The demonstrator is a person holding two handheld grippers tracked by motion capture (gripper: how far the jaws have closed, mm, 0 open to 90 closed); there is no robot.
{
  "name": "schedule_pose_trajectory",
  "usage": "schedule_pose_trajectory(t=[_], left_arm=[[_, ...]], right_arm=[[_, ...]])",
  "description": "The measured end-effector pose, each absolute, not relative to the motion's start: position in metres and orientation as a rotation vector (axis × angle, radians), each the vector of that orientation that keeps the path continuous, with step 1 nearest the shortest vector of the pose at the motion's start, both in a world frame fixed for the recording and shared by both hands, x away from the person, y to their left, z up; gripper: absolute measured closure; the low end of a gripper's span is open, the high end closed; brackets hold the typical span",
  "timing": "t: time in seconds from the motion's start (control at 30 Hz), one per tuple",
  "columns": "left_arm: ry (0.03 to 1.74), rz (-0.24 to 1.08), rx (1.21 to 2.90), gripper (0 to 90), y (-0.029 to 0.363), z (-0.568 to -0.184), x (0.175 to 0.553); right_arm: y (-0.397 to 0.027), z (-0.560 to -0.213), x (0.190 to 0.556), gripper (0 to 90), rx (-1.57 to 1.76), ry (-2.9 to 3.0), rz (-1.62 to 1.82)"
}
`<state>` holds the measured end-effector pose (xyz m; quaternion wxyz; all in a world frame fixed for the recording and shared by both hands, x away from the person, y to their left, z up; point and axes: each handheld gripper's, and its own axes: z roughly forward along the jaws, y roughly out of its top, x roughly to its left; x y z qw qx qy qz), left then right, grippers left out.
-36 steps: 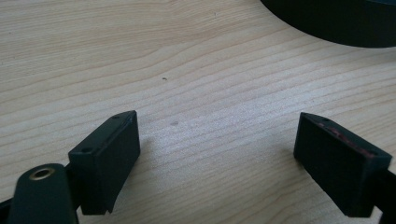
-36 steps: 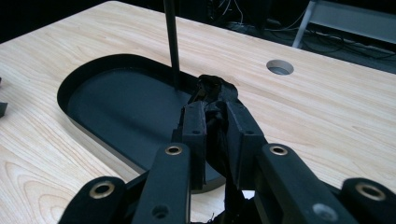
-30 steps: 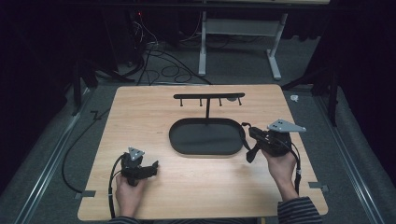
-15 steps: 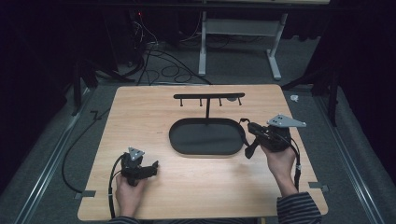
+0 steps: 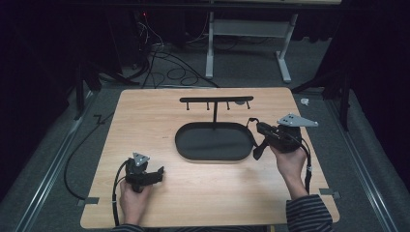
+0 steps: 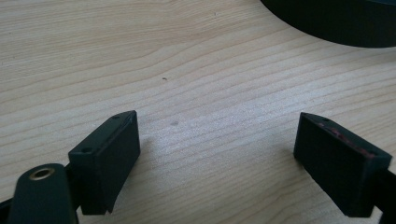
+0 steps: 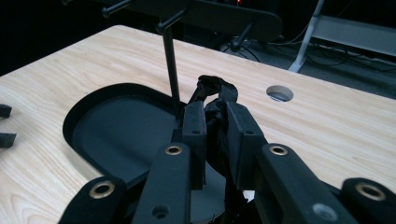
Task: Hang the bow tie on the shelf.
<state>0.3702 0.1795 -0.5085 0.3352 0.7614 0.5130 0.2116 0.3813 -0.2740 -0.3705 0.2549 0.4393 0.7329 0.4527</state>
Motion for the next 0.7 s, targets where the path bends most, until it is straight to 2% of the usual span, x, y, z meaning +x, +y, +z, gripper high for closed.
schedule_pose_trajectory(t=[0.7], left_arm=[[1.337, 0.552, 1.987, 14.9, 0.179, -0.509, 0.37]], right_arm=[[-0.266, -0.353, 0.401, 80.6, 1.165, 1.983, 1.261]])
